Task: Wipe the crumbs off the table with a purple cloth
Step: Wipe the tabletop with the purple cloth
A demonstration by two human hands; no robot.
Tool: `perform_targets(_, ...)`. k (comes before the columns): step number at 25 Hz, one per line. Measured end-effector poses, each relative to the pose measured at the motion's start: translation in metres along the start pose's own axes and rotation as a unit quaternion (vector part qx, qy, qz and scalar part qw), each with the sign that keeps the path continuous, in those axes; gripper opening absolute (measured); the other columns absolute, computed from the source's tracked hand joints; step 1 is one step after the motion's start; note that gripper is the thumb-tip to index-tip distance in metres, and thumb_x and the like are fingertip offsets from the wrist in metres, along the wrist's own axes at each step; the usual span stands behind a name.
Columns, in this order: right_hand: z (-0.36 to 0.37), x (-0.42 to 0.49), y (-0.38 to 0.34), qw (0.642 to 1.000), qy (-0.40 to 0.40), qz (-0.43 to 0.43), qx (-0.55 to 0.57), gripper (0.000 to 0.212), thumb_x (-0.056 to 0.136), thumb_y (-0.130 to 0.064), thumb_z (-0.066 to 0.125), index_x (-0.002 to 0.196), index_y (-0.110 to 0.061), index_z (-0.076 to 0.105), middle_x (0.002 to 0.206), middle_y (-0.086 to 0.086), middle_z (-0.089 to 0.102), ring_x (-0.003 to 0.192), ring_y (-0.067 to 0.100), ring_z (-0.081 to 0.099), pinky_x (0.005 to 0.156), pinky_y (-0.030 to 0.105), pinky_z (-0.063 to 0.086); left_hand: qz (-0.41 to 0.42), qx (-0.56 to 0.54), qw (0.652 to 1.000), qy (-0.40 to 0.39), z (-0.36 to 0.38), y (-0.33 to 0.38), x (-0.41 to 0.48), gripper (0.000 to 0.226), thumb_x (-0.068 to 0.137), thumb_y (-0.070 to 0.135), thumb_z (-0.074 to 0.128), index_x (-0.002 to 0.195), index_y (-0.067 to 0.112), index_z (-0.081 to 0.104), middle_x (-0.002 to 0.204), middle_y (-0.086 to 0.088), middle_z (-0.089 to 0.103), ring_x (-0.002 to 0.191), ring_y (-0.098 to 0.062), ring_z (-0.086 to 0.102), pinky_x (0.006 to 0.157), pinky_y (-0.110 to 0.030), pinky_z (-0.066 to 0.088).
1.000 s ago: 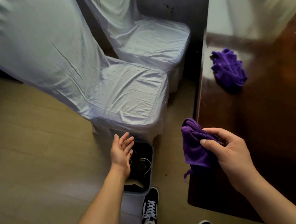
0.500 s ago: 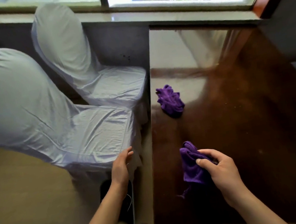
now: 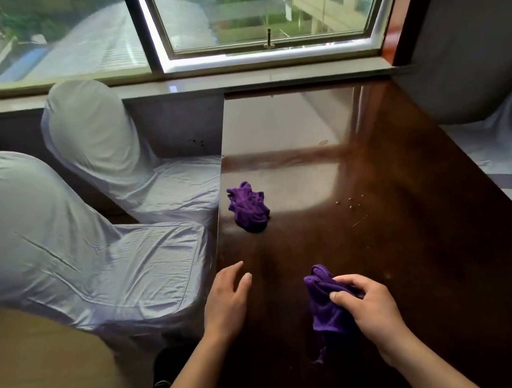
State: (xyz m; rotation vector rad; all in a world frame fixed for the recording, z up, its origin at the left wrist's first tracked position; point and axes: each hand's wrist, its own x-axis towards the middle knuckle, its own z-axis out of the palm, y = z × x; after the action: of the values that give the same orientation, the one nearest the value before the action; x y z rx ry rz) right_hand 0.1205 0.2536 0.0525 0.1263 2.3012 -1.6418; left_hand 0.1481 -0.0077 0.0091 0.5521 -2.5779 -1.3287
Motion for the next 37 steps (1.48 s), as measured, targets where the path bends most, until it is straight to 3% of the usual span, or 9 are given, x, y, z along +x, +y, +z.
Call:
perform_targets(5,-0.003,0.022,-0.011,1.000,0.006,0.000,-0.008,0.024,0.081,-0.018,0.075,0.096,-0.035,0.069,0.100,-0.005,0.070,0.088,0.012,0.068,0.076,0.033,0.060,0.037,0.110,0.993,-0.025,0.012,0.009,0.007,0.049,0.094,0.043,0.050,0.139,0.024,0.048,0.145,0.000,0.047,0.136,-0.015,0.039,0.115,-0.040,0.029)
perform_targets(10,0.016,0.056,-0.023,0.999,0.034,0.010,-0.033,0.027,0.081,-0.019,0.076,0.106,-0.028,0.070,0.105,-0.002,0.069,0.093,0.013,0.066,0.082,0.036,0.059,0.072,0.223,0.971,-0.041,0.017,-0.002,0.040,0.056,0.093,0.052,0.041,0.146,0.030,0.037,0.156,-0.002,0.033,0.147,-0.016,0.021,0.121,-0.038,0.009)
perform_targets(17,0.038,0.109,-0.063,0.994,0.047,-0.001,-0.100,0.027,0.078,-0.024,0.077,0.099,-0.038,0.067,0.103,-0.007,0.063,0.094,0.012,0.064,0.087,0.039,0.057,0.017,0.337,0.936,-0.098,0.036,-0.015,0.092,0.067,0.092,0.058,0.027,0.151,0.031,0.017,0.163,-0.009,0.008,0.150,-0.025,-0.005,0.120,-0.048,-0.004)
perform_targets(21,0.047,0.167,-0.090,0.986,0.048,-0.044,-0.155,0.030,0.077,-0.019,0.076,0.104,-0.031,0.070,0.100,-0.003,0.059,0.095,0.017,0.062,0.090,0.034,0.051,-0.001,0.346,0.934,-0.088,0.052,-0.017,0.124,0.072,0.088,0.060,0.024,0.152,0.029,0.010,0.163,-0.011,0.000,0.149,-0.028,-0.013,0.119,-0.050,-0.010)
perform_targets(26,0.071,0.264,-0.109,0.977,0.046,-0.087,-0.188,0.036,0.079,-0.021,0.073,0.114,-0.026,0.068,0.107,0.005,0.056,0.097,0.023,0.061,0.093,0.033,0.049,-0.024,0.332,0.942,-0.045,0.066,-0.027,0.169,0.069,0.088,0.056,0.033,0.149,0.028,0.020,0.162,-0.014,0.008,0.149,-0.031,-0.006,0.120,-0.048,-0.007)
perform_targets(30,0.095,0.326,-0.108,0.968,-0.007,-0.089,-0.236,0.044,0.083,-0.026,0.072,0.125,-0.022,0.063,0.119,0.008,0.053,0.107,0.025,0.059,0.096,0.028,0.042,-0.002,0.315,0.949,-0.022,0.070,-0.037,0.172,0.063,0.078,0.048,0.046,0.135,0.021,0.048,0.151,-0.019,0.039,0.144,-0.036,0.027,0.115,-0.050,0.014)
perform_targets(33,0.105,0.337,-0.104,0.918,-0.029,-0.108,-0.380,0.047,0.082,-0.035,0.069,0.128,-0.026,0.060,0.133,0.004,0.052,0.120,0.029,0.048,0.104,0.037,0.038,0.004,0.314,0.949,-0.011,0.071,-0.038,0.171,0.062,0.076,0.046,0.051,0.132,0.019,0.051,0.148,-0.019,0.043,0.141,-0.037,0.032,0.114,-0.051,0.019)
perform_targets(35,0.119,0.326,-0.102,0.860,0.024,-0.255,-0.441,0.046,0.077,-0.038,0.068,0.121,-0.027,0.062,0.132,0.001,0.053,0.120,0.030,0.046,0.099,0.045,0.040,0.016,0.302,0.953,0.009,0.070,-0.037,0.172,0.061,0.076,0.043,0.052,0.130,0.017,0.054,0.146,-0.019,0.045,0.140,-0.038,0.035,0.113,-0.051,0.021)
perform_targets(37,0.146,0.309,-0.100,0.826,-0.015,-0.369,-0.426,0.045,0.076,-0.041,0.065,0.118,-0.024,0.062,0.127,0.002,0.057,0.113,0.030,0.051,0.092,0.045,0.047,0.030,0.267,0.963,0.027,0.068,-0.038,0.170,0.059,0.078,0.039,0.050,0.129,0.010,0.057,0.143,-0.018,0.049,0.138,-0.038,0.037,0.111,-0.051,0.023)
